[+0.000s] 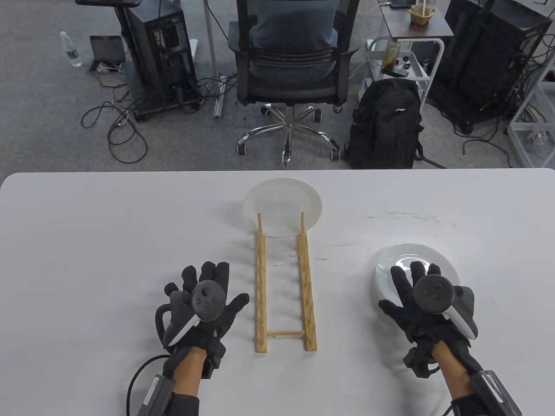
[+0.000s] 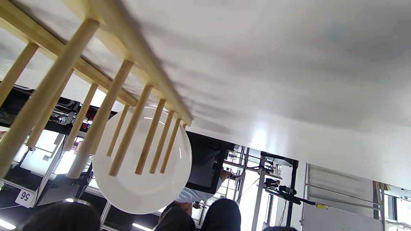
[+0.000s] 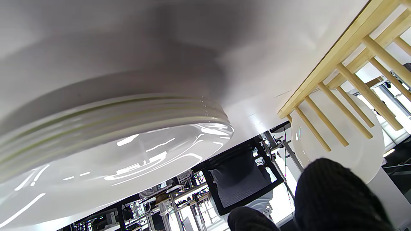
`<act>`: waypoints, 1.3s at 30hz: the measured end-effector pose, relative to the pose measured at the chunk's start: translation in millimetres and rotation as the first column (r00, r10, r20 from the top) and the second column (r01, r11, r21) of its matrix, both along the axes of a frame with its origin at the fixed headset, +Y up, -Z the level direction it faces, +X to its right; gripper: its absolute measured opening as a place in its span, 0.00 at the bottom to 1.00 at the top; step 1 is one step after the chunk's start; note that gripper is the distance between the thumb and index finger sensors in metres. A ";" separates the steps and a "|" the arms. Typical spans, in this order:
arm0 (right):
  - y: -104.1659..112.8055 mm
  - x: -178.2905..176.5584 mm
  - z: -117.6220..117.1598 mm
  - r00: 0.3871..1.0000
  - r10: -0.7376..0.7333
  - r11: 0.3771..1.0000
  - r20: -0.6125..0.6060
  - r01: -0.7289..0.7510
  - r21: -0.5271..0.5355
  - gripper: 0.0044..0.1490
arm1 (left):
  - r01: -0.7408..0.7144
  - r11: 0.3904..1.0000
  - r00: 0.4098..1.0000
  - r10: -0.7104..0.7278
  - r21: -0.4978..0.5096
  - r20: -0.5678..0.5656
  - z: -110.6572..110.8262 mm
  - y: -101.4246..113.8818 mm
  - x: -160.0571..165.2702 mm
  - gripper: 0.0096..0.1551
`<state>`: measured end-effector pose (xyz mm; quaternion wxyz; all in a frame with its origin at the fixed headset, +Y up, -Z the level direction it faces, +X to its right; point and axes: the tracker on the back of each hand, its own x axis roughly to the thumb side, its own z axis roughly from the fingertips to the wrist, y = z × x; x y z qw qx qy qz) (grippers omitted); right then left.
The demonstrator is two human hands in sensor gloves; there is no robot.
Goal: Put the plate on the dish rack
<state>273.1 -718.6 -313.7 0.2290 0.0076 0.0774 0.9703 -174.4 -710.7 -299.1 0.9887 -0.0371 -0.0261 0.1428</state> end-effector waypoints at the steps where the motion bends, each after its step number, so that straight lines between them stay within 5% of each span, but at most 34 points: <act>1: 0.1 -0.4 0.1 1.000 -0.002 1.000 -0.003 0.002 -0.004 0.53 | -0.001 1.000 1.000 0.001 -0.001 0.001 -0.1 -0.1 0.3 0.52; 7: 8.1 -3.9 2.2 0.999 -0.031 1.000 -0.018 0.031 -0.002 0.51 | -0.007 1.000 1.000 0.007 -0.007 -0.004 -0.4 -0.1 2.2 0.49; 13: 65.8 -23.2 16.4 0.997 -0.037 0.994 -0.061 0.043 0.104 0.49 | -0.012 1.000 1.000 0.012 -0.013 -0.003 -0.8 -0.8 2.1 0.48; 20: 106.8 -0.9 -23.6 0.994 -0.003 0.994 0.109 -0.008 0.108 0.41 | -0.023 0.999 1.000 0.023 -0.036 0.006 -0.4 -2.0 2.3 0.48; 27: 71.0 42.9 -61.1 0.929 0.154 0.987 0.336 -0.159 -0.014 0.30 | -0.032 0.998 0.999 0.033 -0.050 0.016 -1.3 -2.7 3.8 0.47; 35: 5.7 86.6 -63.7 0.777 0.363 0.931 0.515 -0.281 -0.233 0.58 | -0.036 0.998 0.999 0.037 -0.060 0.014 -1.8 -3.9 3.2 0.46; 39: -13.6 110.9 -62.4 0.769 0.299 0.933 0.565 -0.111 -0.342 0.66 | -0.036 0.997 0.999 0.037 -0.074 0.009 -2.9 -6.2 2.1 0.46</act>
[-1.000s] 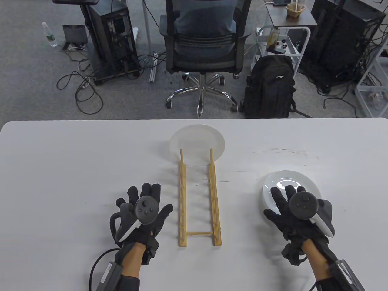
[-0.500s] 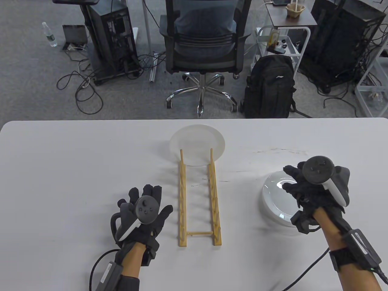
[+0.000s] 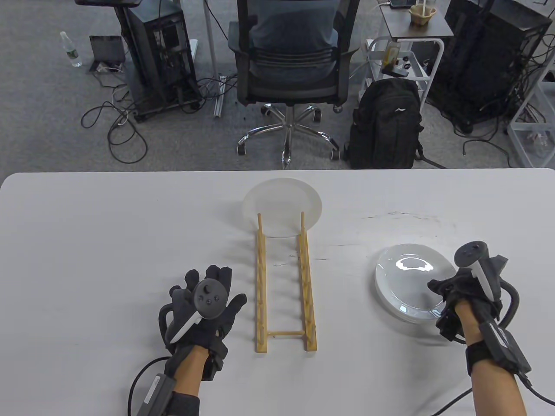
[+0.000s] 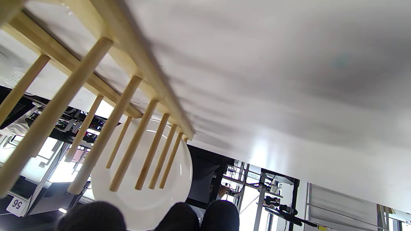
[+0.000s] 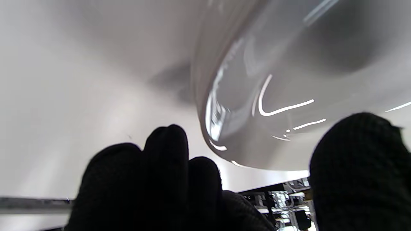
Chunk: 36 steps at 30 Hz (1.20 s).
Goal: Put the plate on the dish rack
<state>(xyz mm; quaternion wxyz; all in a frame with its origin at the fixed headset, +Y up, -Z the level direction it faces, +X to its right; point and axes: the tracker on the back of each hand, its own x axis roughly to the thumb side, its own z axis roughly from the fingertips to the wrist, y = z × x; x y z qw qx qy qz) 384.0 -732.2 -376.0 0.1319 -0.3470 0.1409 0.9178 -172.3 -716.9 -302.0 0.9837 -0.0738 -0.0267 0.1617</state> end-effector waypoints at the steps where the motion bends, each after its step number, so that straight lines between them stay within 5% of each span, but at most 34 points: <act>1: -6.8 6.9 1.8 0.999 -0.042 0.999 0.026 0.042 -0.029 0.66 | -0.001 1.000 1.000 0.001 -0.002 -0.002 -0.1 -0.3 -0.5 0.46; 3: -18.2 17.4 6.2 0.992 -0.106 0.991 0.069 0.112 -0.078 0.62 | -0.009 1.000 1.000 0.009 -0.006 -0.004 -0.1 -0.5 -1.0 0.46; 5: -23.1 27.6 12.8 0.950 -0.271 0.962 0.156 0.274 0.004 0.56 | -0.010 1.000 1.000 0.010 -0.005 -0.006 0.0 -0.5 -1.1 0.46; 8: -16.8 32.7 16.9 0.945 -0.274 0.962 0.175 0.269 0.054 0.44 | -0.011 1.000 1.000 0.011 -0.006 -0.005 -0.5 -0.9 -1.4 0.46; 12: 12.4 33.5 24.1 0.949 -0.207 0.963 0.238 0.154 0.221 0.31 | -0.021 1.000 1.000 0.021 -0.014 0.002 -0.8 -1.3 -1.4 0.46; 17: 73.7 17.2 22.9 0.932 -0.348 0.880 0.105 0.285 0.381 0.28 | -0.029 0.999 1.000 0.029 -0.017 0.005 -0.8 0.9 -0.9 0.46; 24: 156.2 -74.5 1.5 0.941 -0.238 0.771 -0.241 0.334 0.542 0.33 | -0.029 0.999 1.000 0.029 -0.024 0.010 -1.1 1.0 -1.3 0.47; 28: 189.7 -148.9 -11.0 0.857 -0.120 0.639 -0.502 0.454 0.621 0.28 | -0.031 0.999 0.999 0.032 -0.030 0.013 -1.5 0.9 -1.4 0.47; 32: 206.2 -228.5 -17.5 0.765 0.088 0.591 -0.637 0.475 0.652 0.27 | -0.028 0.999 0.999 0.029 -0.036 0.013 -1.4 0.8 -2.0 0.47; 36: 206.5 -290.0 -30.7 0.692 0.246 0.617 -0.678 0.428 0.661 0.27 | -0.035 0.999 0.999 0.036 -0.037 0.017 -1.3 1.5 -1.1 0.47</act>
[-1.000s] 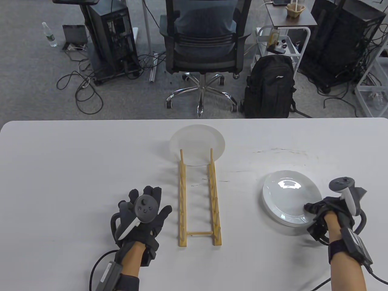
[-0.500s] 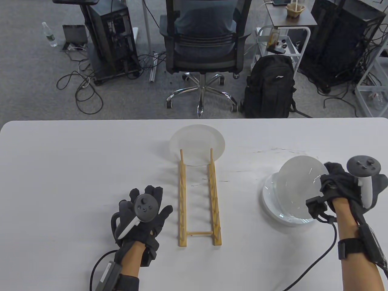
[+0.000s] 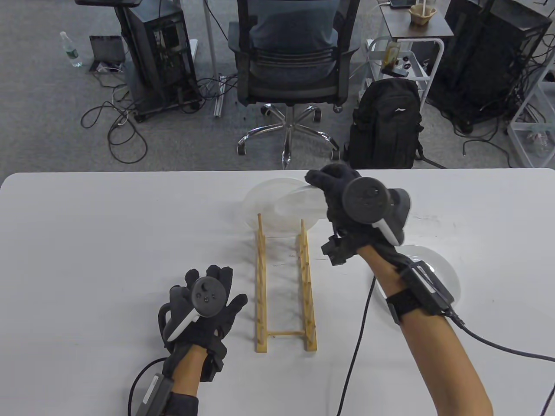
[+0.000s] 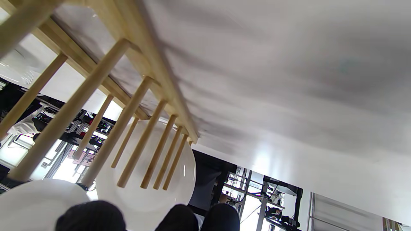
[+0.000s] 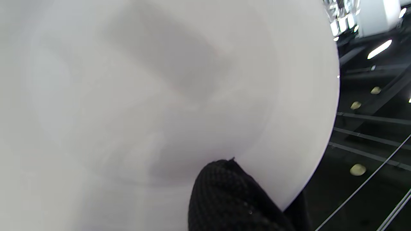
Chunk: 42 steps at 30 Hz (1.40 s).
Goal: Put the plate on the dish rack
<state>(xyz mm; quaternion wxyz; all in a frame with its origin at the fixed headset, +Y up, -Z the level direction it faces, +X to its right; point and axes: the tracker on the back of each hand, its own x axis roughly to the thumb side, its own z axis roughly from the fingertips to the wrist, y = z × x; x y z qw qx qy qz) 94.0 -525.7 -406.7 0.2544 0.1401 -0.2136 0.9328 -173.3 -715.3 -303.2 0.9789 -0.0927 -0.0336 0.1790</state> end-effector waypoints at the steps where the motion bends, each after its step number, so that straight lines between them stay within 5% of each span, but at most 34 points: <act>1: -2.5 -12.0 -5.8 1.000 0.023 1.000 -0.004 -0.023 -0.010 0.27 | 0.000 1.000 1.000 0.000 0.000 0.001 0.0 -0.1 0.2 0.47; 16: -94.5 -90.3 -56.4 0.961 0.276 0.953 -0.017 -0.276 -0.123 0.27 | -0.011 1.000 1.000 0.011 -0.009 0.022 -0.4 -4.1 1.5 0.47; 26: -90.2 -90.9 -67.0 0.971 0.238 0.943 -0.034 -0.239 -0.230 0.30 | -0.034 0.999 0.999 0.034 -0.007 0.022 -0.3 -3.2 -1.4 0.48; 34: -58.8 -47.8 -53.1 0.978 0.207 0.940 -0.006 -0.201 -0.276 0.37 | -0.033 0.999 0.999 0.033 -0.010 0.026 -0.2 -3.2 -0.2 0.48; 42: -62.5 60.0 -5.9 0.979 0.172 0.929 0.105 -0.126 -0.349 0.45 | -0.032 0.999 0.999 0.033 -0.015 0.028 -0.1 -3.1 0.7 0.48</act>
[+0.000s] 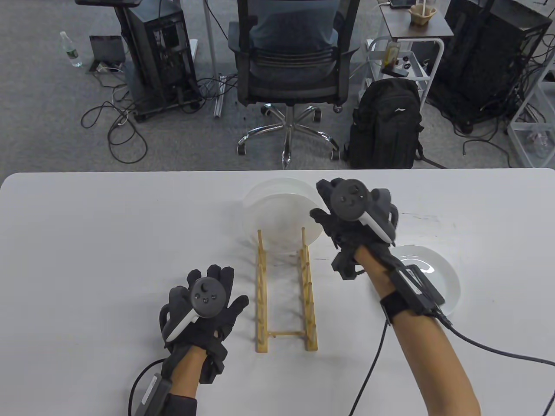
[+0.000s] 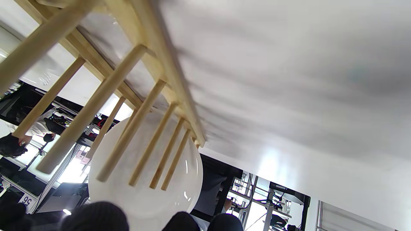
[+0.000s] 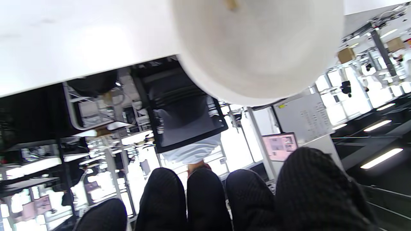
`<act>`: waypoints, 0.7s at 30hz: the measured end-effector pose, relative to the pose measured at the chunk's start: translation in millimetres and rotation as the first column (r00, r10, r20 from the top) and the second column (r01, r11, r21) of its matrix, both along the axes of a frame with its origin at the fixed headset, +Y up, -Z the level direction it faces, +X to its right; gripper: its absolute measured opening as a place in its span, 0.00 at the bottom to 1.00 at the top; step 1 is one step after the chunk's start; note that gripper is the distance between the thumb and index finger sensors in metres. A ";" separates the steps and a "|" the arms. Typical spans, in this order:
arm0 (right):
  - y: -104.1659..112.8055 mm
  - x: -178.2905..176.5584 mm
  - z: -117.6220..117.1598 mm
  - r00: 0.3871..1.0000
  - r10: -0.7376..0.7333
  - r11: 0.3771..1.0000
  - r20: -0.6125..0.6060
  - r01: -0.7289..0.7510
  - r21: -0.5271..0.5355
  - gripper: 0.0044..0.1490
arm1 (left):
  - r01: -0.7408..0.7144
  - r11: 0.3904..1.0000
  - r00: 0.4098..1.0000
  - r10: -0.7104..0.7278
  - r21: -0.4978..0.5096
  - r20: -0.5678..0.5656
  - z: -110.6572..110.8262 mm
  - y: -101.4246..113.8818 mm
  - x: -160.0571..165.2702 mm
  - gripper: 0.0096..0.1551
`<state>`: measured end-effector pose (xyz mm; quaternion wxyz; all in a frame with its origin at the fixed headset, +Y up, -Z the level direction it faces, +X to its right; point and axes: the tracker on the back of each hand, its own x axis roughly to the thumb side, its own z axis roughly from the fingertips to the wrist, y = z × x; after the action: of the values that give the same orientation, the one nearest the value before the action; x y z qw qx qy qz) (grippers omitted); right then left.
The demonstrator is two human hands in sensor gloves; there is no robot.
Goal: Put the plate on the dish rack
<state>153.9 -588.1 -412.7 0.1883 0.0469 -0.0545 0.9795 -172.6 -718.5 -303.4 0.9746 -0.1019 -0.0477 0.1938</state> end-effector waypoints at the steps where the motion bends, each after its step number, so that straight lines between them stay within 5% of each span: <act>1: -3.7 11.3 5.5 1.000 -0.001 1.000 0.019 0.002 -0.008 0.45 | 0.000 1.000 1.000 0.000 0.000 0.000 -0.1 -0.1 0.1 0.48; 8: -69.2 118.9 51.8 0.970 -0.011 0.989 0.242 0.047 -0.144 0.46 | 0.008 1.000 1.000 -0.008 -0.007 0.001 0.0 -0.1 1.1 0.48; 15: -135.5 175.3 53.2 0.887 0.165 0.946 0.432 -0.018 -0.323 0.47 | 0.014 1.000 1.000 -0.014 -0.018 -0.012 -0.4 -2.3 -2.6 0.48; 21: -155.7 205.3 49.7 0.829 0.227 0.899 0.511 0.024 -0.438 0.58 | 0.015 0.998 1.000 -0.016 -0.058 -0.007 -2.0 -7.9 -3.0 0.48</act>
<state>359.2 -743.8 -363.0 0.1164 -0.2758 0.1115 0.9476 -175.6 -726.4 -305.4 0.9729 -0.1296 -0.0374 0.1880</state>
